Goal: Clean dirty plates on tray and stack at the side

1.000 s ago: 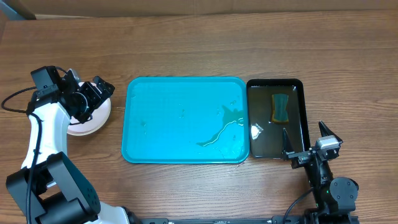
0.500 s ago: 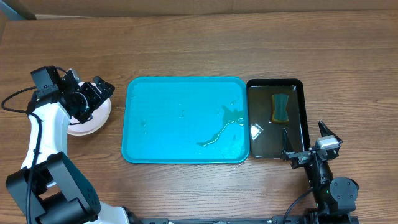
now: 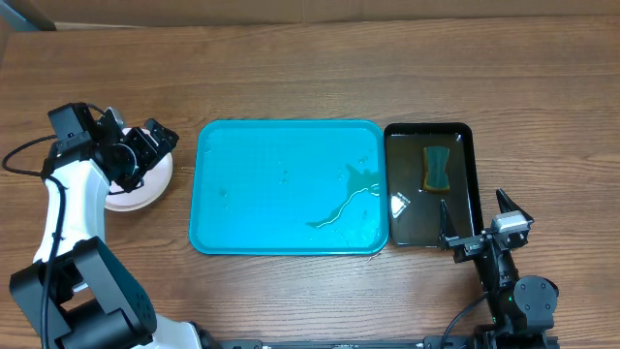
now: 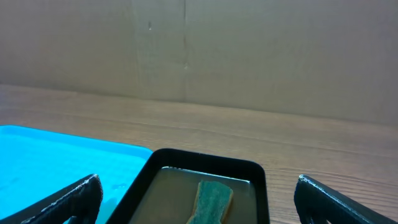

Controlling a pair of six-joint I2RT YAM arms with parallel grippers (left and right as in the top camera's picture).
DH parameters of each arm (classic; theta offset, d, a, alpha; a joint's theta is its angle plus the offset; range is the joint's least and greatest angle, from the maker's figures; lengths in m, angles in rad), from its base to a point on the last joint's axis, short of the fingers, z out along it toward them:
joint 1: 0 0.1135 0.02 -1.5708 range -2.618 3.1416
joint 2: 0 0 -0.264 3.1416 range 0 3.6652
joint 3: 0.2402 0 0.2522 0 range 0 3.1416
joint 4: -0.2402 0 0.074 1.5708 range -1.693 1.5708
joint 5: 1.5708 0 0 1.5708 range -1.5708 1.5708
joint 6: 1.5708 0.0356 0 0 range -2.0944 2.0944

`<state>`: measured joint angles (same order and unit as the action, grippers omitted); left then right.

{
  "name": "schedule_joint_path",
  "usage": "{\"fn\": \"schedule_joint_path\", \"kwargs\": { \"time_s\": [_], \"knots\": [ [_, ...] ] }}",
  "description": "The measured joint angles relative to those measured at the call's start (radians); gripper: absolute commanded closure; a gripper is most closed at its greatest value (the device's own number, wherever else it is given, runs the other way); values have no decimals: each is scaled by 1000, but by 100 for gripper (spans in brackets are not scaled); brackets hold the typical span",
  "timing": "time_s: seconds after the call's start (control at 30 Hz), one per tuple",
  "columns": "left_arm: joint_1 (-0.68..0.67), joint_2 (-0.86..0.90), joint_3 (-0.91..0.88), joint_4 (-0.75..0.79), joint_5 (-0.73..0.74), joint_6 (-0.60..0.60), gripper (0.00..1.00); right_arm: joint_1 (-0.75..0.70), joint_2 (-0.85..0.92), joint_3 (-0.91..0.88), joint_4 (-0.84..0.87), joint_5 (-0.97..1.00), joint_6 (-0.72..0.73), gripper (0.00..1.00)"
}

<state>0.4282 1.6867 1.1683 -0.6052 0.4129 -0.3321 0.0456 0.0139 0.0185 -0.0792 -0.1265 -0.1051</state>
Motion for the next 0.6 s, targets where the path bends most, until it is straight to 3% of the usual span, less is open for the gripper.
{"fn": "schedule_joint_path", "kwargs": {
  "time_s": [0.1, 0.33, 0.6],
  "knots": [
    [-26, -43, -8, -1, -47, 0, 0, 0, 0, 0, 0, 0, 0, 0],
    [-169, -422, -14, 1, -127, 0, 0, 0, 0, 0, 1, 0, 0, 0],
    [-225, -740, -14, 0, -142, 0, 0, 0, 0, 0, 1, 0, 0, 0]
  ]
}}
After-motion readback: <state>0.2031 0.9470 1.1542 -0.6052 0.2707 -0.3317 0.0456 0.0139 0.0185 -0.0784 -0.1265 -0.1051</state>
